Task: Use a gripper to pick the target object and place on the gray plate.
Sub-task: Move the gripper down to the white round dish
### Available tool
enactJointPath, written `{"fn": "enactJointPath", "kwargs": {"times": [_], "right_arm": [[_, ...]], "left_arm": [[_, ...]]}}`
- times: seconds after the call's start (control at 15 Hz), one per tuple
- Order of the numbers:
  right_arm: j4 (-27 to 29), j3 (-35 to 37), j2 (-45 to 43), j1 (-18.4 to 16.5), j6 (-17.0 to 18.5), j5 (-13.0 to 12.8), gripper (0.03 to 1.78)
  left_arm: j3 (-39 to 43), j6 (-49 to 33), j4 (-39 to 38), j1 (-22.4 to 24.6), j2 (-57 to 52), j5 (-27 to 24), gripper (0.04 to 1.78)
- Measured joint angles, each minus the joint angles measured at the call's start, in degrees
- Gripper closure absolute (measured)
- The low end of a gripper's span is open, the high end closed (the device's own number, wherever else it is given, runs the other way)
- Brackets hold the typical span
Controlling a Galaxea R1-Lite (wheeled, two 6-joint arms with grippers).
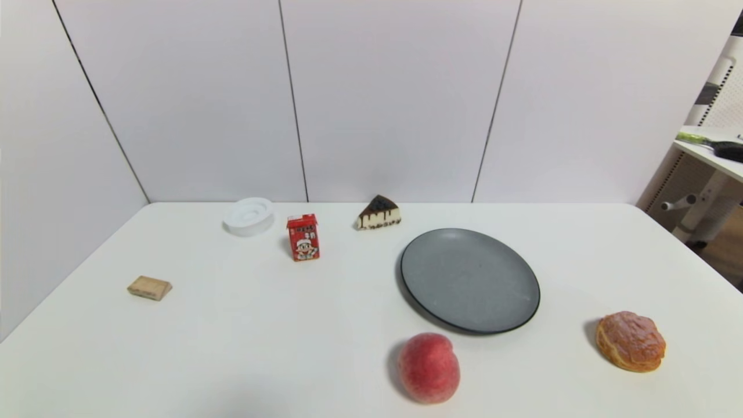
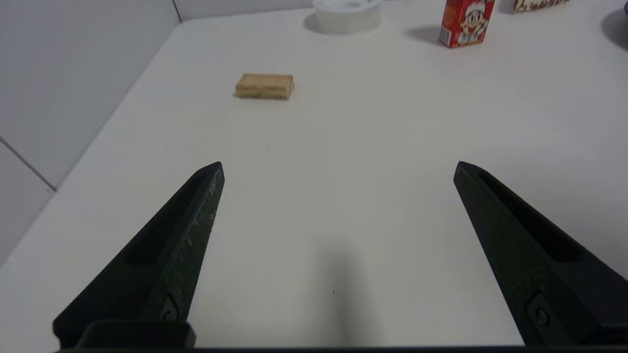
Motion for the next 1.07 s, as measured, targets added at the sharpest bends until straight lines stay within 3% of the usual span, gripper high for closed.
{"fn": "enactJointPath", "kwargs": {"times": [0.33, 0.73, 1.07], "right_arm": [[0.0, 0.0, 0.0, 0.0, 0.0, 0.0, 0.10], [0.0, 0.0, 0.0, 0.0, 0.0, 0.0, 0.10], [0.0, 0.0, 0.0, 0.0, 0.0, 0.0, 0.10]], "left_arm": [[-21.5, 2.1, -0.6, 0.6, 20.4, -0.2, 0.13], [-56.2, 6.9, -0.7, 0.8, 52.9, -0.6, 0.13], [-77.3, 8.9, -0.3, 0.7, 78.5, -8.3, 0.13]]}}
